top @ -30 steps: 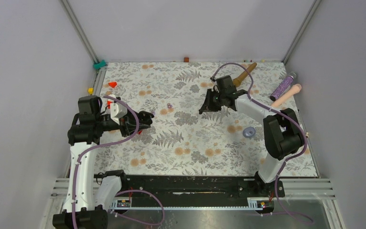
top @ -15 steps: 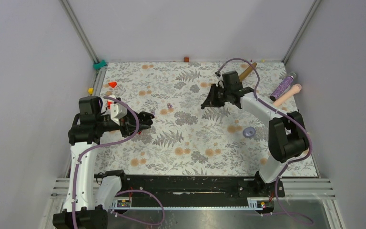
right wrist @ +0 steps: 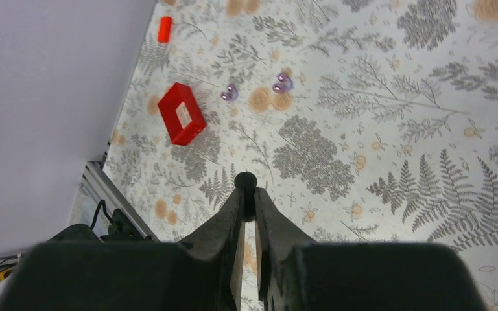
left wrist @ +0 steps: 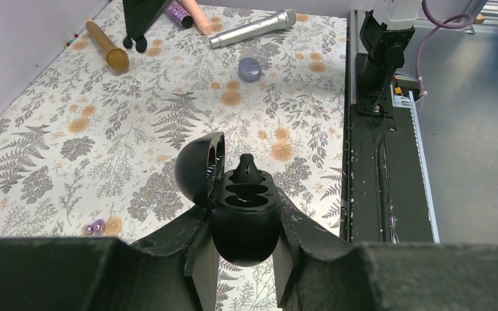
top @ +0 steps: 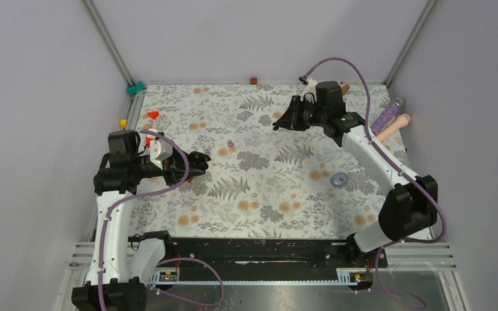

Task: Insert the wireless bluetooth earbuds into the charging case
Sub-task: Pick up the earbud from the center of the board, then place the earbud in the charging case.

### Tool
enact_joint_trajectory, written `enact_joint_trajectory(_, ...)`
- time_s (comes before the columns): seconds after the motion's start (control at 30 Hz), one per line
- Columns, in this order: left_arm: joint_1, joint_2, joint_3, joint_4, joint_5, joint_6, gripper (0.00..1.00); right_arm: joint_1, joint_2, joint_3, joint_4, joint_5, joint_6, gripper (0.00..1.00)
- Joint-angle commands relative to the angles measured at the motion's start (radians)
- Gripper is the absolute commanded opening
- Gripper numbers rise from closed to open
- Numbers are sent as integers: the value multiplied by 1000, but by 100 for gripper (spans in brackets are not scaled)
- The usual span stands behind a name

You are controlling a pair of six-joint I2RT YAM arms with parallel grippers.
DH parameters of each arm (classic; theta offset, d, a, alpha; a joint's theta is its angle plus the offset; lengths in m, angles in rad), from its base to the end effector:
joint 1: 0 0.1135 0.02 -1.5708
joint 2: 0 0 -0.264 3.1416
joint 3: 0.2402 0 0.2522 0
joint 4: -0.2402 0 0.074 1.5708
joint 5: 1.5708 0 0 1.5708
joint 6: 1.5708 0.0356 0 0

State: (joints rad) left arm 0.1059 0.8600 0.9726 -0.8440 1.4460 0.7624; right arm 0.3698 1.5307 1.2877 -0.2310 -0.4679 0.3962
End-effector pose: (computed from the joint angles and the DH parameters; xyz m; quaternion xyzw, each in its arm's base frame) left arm 0.1457 -0.0200 0.3483 0.4760 0.5613 -0.4196 0.5314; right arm 0.3259 0.1435 0.3283 -0.1099 0.8316 0.3730 0.3965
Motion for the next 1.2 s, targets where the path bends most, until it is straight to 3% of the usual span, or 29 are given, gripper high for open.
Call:
enact_joint_trajectory(0.0, 7, 19, 6, 27, 71, 21, 0, -2, -92, 86, 4, -62, -41, 13)
enact_joint_trajectory(0.37, 5, 25, -2, 28, 94, 22, 0, 57, -198, 137, 61, -127, -43, 13)
enact_joint_trajectory(0.6, -6, 50, 8, 24, 92, 15, 0, 112, -213, 165, 48, -273, -43, 13)
enact_joint_trajectory(0.93, -223, 178, 71, 23, -59, -21, 0, 183, -266, 107, 96, -413, -87, 15)
enact_joint_trajectory(1.17, -285, 237, 89, 26, -75, -22, 0, 213, -279, 63, 131, -471, -96, 16)
